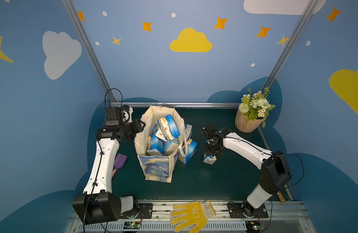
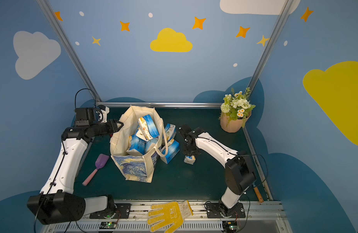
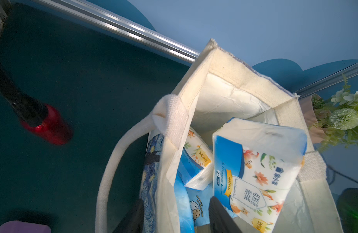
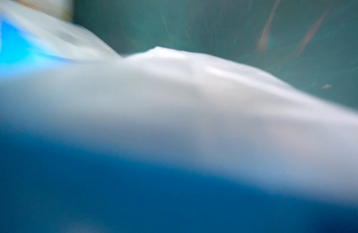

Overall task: Put tissues into the canvas bag
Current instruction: Pick up the pack of facial tissues from the center of the board, then place the pack of facial tissues in the canvas bag.

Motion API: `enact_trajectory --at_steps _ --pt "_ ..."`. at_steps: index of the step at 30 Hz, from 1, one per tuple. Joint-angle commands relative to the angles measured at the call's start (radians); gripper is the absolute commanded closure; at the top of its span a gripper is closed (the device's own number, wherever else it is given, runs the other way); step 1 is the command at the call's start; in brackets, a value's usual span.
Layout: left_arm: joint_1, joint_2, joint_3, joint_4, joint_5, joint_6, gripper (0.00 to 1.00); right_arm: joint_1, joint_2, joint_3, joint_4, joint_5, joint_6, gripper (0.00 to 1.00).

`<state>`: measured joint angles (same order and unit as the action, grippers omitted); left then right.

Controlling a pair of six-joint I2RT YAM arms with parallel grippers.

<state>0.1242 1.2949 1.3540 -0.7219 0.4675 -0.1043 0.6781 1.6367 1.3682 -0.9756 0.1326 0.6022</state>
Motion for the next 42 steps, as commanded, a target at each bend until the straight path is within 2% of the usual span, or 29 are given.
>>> enact_trajectory --at_steps 1,5,8,12,14,17,23,24,25,27,31,37,42 --pt "0.006 0.013 -0.007 -0.004 0.030 0.014 0.96 0.015 -0.120 0.134 0.001 0.061 -0.083 0.84" --pt "0.006 0.021 0.000 -0.016 0.024 0.013 0.96 0.046 -0.191 0.283 0.068 0.075 -0.179 0.85" --pt "0.006 0.024 0.007 -0.029 0.020 0.014 0.96 0.099 -0.225 0.348 0.203 0.040 -0.271 0.84" --pt "0.005 0.020 0.005 -0.031 0.019 0.004 0.96 0.165 -0.211 0.388 0.411 -0.166 -0.323 0.84" --pt "0.005 0.022 0.008 -0.035 0.020 -0.003 0.96 0.198 -0.162 0.423 0.463 -0.240 -0.331 0.83" --pt "0.006 0.024 0.017 -0.046 0.025 -0.006 0.97 0.246 -0.035 0.544 0.440 -0.312 -0.340 0.83" --pt "0.006 -0.013 0.020 -0.056 -0.005 -0.025 0.97 0.324 0.236 0.843 0.237 -0.279 -0.408 0.78" --pt "0.006 -0.021 0.022 -0.057 -0.008 -0.029 0.94 0.332 0.274 0.888 0.201 -0.280 -0.416 0.77" --pt "0.006 -0.025 0.023 -0.062 -0.006 -0.036 0.86 0.338 0.307 0.927 0.173 -0.286 -0.424 0.77" --pt "0.006 -0.030 0.024 -0.069 0.008 -0.041 0.77 0.346 0.356 0.979 0.126 -0.275 -0.426 0.74" --pt "0.006 -0.049 -0.003 -0.060 -0.043 -0.046 0.63 0.357 0.394 1.004 0.071 -0.226 -0.417 0.67" --pt "0.009 -0.095 -0.027 -0.018 -0.111 -0.061 0.33 0.359 0.405 0.989 0.043 -0.251 -0.411 0.35" --pt "0.011 -0.108 -0.035 -0.004 -0.097 -0.070 0.19 0.360 0.405 0.991 0.053 -0.281 -0.420 0.25"
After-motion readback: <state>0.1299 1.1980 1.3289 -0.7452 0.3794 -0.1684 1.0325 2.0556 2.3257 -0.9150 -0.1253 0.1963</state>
